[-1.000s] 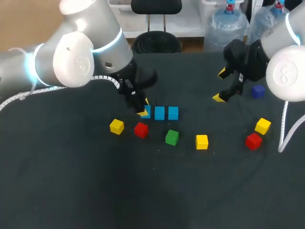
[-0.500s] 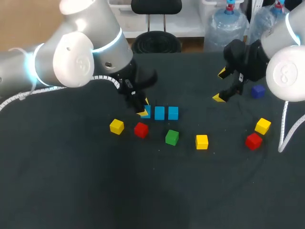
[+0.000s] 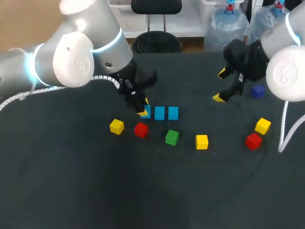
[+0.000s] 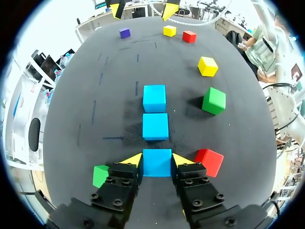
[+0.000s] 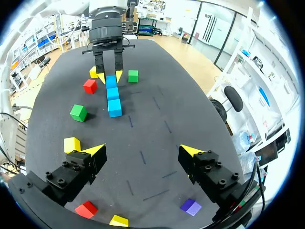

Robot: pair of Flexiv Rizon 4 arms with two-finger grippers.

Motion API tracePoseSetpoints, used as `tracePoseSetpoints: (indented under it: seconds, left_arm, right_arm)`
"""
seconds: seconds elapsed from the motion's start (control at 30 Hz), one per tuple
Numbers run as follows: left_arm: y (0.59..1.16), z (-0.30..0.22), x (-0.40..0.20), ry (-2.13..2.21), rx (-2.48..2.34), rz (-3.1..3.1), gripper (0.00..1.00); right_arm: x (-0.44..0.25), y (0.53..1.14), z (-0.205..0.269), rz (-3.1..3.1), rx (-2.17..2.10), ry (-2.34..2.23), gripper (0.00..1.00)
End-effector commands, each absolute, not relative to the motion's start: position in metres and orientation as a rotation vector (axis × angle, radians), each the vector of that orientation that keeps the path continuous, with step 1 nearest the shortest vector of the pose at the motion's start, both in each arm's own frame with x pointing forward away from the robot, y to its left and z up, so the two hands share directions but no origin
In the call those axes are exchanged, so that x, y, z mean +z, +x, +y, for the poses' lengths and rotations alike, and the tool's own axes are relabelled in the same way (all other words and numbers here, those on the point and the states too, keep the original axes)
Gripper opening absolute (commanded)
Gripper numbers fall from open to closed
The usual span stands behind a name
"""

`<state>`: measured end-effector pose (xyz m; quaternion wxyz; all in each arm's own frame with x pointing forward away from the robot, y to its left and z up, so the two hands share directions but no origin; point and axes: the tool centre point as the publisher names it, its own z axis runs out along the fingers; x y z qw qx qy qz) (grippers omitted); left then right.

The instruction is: Place the blue cubes, place green cubes on the blue cubes, place the yellow cubes on the green cubes, then place the red cubes on the yellow cubes, and place purple cube on the red cubes.

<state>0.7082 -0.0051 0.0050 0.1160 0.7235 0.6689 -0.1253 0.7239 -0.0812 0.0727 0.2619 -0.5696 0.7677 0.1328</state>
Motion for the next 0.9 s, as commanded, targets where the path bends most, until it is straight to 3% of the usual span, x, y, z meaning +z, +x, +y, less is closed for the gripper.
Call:
tracePoseSetpoints:
  seconds: [0.03, 0.9]
  left_arm:
    - [0.7073, -0.0043, 0.0053, 2.117, -0.365, 1.958, 0.00]
    - [0.7042, -0.0077, 0.0010, 2.128, -0.374, 1.963, 0.00]
  right_arm:
    - [0.0721, 0.7250, -0.0813, 2.075, 0.364, -1.542, 1.00]
    - [0.0721, 0.7250, -0.0813, 2.075, 0.364, -1.542, 1.00]
